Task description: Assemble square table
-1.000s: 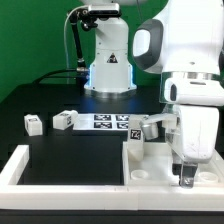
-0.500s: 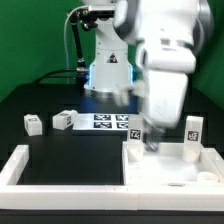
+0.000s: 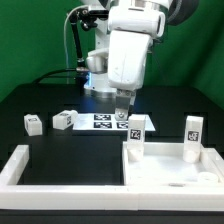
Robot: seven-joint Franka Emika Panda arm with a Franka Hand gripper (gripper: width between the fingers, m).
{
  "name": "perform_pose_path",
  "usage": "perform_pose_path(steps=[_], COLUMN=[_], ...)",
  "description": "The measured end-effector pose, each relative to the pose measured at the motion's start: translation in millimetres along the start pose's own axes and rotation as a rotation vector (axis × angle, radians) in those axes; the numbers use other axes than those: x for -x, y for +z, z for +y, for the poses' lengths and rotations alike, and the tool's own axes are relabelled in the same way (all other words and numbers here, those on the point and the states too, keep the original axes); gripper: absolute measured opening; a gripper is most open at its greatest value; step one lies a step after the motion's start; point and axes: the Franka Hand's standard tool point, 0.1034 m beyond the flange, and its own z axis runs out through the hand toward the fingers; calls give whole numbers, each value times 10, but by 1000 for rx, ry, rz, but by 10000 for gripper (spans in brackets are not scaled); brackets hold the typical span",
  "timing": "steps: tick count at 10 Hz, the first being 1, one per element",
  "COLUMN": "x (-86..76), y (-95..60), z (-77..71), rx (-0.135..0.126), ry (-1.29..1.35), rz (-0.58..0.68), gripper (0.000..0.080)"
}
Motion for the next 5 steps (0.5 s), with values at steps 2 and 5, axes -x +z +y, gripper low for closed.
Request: perform_pose_path(steps=[2,5], x=[39,867], y=[10,-42], z=[-6,-275], rx=[-2,-56], ry=[93,379], rz=[-3,-23], gripper=[649,649])
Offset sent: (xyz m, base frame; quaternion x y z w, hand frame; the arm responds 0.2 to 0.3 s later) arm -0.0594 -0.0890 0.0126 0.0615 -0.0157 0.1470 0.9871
